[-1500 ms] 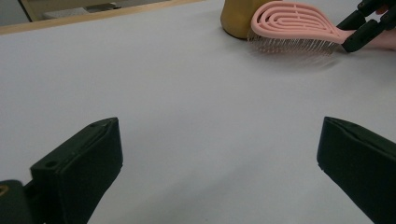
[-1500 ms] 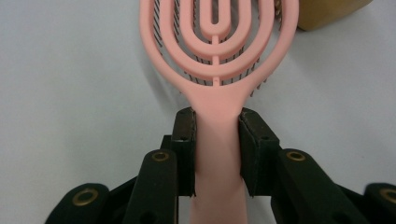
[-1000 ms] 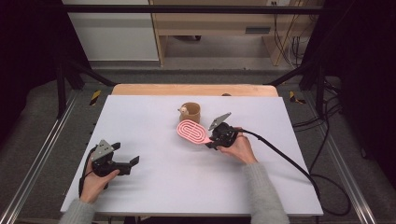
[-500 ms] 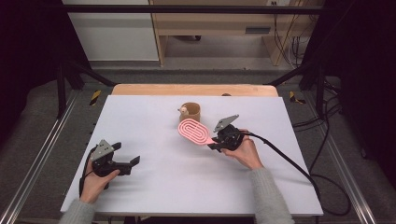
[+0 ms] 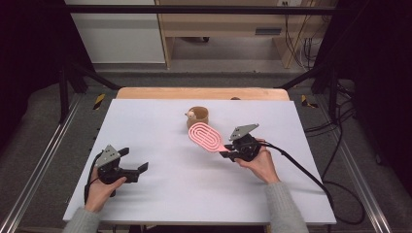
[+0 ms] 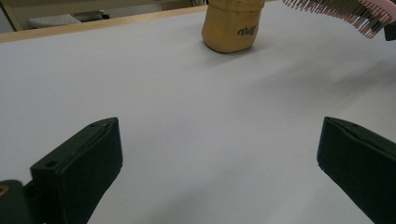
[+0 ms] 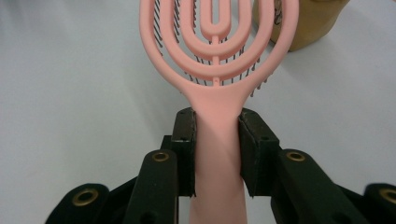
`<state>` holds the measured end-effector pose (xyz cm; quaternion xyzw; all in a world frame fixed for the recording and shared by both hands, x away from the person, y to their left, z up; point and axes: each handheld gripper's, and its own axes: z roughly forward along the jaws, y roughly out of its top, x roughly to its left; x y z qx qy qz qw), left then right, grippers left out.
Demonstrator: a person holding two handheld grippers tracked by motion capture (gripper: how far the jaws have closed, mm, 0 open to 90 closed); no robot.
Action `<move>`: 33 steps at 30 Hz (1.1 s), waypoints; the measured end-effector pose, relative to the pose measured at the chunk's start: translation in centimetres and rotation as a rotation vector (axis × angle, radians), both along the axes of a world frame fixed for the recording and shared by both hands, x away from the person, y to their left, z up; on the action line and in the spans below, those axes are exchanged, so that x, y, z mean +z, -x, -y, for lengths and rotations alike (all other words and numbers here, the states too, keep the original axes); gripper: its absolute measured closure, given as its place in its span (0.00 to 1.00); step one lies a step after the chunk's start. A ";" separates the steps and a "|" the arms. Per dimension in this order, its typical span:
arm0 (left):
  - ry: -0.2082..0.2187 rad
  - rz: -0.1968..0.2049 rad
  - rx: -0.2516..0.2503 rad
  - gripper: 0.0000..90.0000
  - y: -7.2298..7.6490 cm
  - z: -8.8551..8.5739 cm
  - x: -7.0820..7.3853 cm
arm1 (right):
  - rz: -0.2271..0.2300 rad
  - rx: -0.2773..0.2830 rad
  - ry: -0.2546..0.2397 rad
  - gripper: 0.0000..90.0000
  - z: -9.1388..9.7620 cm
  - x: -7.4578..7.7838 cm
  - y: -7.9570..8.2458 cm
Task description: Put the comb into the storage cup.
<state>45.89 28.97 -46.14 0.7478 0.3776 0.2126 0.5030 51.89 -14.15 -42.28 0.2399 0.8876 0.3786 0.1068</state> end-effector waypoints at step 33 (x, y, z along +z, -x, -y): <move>0.055 0.025 -0.078 0.00 0.9 3.1 2.2 | 0.018 -0.039 -0.140 0.78 1.4 -0.6 3.5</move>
